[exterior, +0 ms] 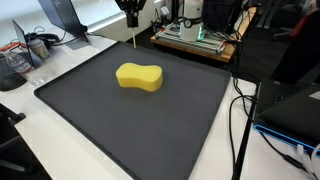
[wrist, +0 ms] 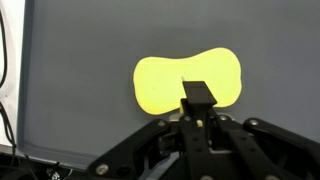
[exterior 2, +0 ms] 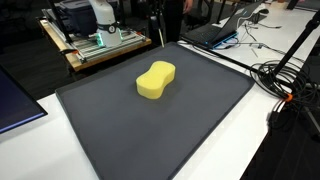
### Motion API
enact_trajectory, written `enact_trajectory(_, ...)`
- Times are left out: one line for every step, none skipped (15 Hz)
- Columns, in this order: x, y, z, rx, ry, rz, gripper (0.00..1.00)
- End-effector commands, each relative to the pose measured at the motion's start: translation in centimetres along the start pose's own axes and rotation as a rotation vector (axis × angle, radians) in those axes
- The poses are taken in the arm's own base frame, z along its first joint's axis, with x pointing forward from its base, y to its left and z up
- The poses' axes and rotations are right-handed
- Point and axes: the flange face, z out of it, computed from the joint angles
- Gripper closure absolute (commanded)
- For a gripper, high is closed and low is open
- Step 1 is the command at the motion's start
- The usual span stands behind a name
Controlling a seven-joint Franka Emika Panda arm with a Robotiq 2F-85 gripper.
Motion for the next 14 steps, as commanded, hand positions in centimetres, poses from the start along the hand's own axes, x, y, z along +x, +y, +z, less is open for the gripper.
enact_trajectory(3.4, -0.1, -0.2, -0.031, 0.052, 0.03, 0.97)
enact_trajectory(3.9, -0.2, -0.7, -0.03, 0.046, 0.031, 0.97)
enact_trajectory(4.5, -0.3, -1.1, -0.046, 0.041, 0.031, 0.97)
enact_trajectory(5.0, -0.3, -1.5, -0.044, 0.021, 0.037, 0.97)
enact_trajectory(5.8, -0.3, -1.7, -0.055, 0.004, 0.042, 0.97)
enact_trajectory(6.5, -0.3, -1.9, -0.056, -0.003, 0.051, 0.97)
enact_trajectory(7.5, -0.2, -2.2, -0.059, -0.015, 0.061, 0.97)
enact_trajectory(8.3, -0.2, -2.3, -0.057, -0.023, 0.071, 0.97)
enact_trajectory(9.2, -0.1, -2.5, -0.056, -0.027, 0.076, 0.97)
enact_trajectory(10.1, 0.1, -2.5, -0.058, -0.034, 0.086, 0.97)
enact_trajectory(10.8, 0.2, -2.3, -0.052, -0.045, 0.102, 0.97)
enact_trajectory(11.3, 0.3, -1.8, -0.047, -0.068, 0.104, 0.97)
enact_trajectory(12.0, 0.5, -1.1, -0.059, -0.071, 0.11, 0.97)
enact_trajectory(12.5, 0.6, -0.1, -0.066, -0.074, 0.117, 0.97)
